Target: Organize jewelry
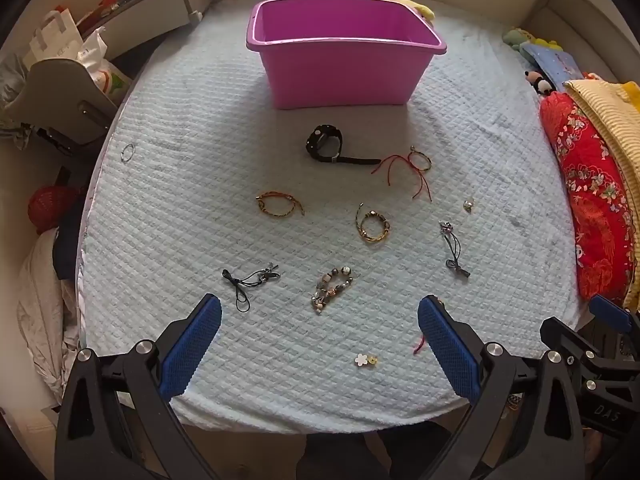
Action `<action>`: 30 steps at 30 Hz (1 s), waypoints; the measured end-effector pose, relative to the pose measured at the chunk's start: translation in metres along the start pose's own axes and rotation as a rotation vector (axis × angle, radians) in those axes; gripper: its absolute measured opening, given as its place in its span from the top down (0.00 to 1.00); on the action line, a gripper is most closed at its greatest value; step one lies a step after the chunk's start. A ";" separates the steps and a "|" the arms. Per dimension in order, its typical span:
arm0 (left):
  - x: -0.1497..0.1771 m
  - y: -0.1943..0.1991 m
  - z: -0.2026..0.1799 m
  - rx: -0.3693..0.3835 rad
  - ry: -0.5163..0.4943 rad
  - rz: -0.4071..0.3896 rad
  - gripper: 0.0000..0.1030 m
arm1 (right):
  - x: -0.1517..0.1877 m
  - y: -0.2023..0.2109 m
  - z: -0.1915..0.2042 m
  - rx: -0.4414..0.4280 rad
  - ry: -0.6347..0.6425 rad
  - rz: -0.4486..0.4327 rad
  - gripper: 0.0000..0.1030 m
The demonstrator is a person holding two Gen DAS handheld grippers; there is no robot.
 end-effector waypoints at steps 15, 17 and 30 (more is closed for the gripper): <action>-0.001 0.010 0.009 -0.017 0.022 -0.036 0.06 | -0.002 0.004 0.001 -0.012 0.015 -0.009 0.09; 0.000 0.010 0.010 -0.020 0.024 -0.034 0.06 | -0.001 0.004 0.003 -0.011 0.012 -0.016 0.09; 0.002 0.012 0.008 -0.032 0.013 -0.033 0.06 | 0.000 0.008 0.001 -0.011 0.011 -0.023 0.09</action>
Point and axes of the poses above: each gripper's, at about its wrist camera, not at the fingertips, and y roughly against the way its jaws point, z to its left, x to its underside, the point moved 4 cm from there along -y, roughly the way its jaws point, and after that the axes turned 13 degrees about -y, right-handed, at the moved point
